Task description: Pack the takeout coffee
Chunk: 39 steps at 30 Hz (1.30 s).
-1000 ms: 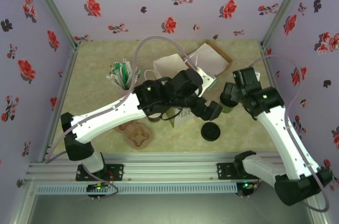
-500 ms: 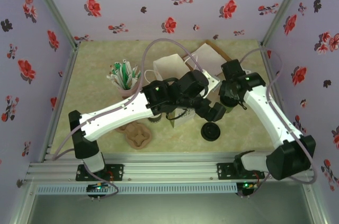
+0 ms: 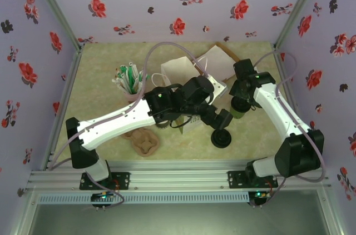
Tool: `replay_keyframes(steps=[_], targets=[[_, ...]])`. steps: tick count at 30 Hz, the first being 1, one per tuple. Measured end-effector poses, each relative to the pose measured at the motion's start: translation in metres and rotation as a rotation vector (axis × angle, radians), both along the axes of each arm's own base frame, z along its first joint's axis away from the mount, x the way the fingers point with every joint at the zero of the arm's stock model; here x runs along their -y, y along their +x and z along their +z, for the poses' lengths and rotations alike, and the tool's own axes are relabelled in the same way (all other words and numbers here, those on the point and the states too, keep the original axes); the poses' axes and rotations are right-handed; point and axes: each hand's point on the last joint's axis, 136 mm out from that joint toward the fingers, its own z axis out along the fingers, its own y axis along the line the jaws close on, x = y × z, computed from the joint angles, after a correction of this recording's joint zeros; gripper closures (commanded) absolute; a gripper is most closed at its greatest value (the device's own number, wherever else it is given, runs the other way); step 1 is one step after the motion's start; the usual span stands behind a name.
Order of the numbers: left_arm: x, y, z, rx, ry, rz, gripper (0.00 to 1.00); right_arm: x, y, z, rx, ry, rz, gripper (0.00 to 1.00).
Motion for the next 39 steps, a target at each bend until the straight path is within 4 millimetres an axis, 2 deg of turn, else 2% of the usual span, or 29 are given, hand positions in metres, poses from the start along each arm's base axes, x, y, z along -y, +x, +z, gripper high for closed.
replay_keyframes(steps=[8, 20, 35, 39], targets=[[-0.002, 0.0, 0.006, 0.006, -0.016, 0.001, 0.01, -0.006, 0.006, -0.007, -0.001, 0.058, -0.015, 0.13], [-0.002, 0.0, 0.005, 0.006, -0.016, 0.001, 0.01, -0.006, 0.005, -0.025, -0.046, 0.076, -0.025, 0.15], [-0.002, 0.001, 0.005, 0.01, -0.015, 0.006, 0.01, -0.011, 0.002, -0.04, -0.078, 0.101, -0.033, 0.18], [-0.002, 0.001, 0.005, 0.01, -0.015, 0.006, 0.01, -0.012, 0.002, -0.042, -0.082, 0.105, -0.028, 0.21]])
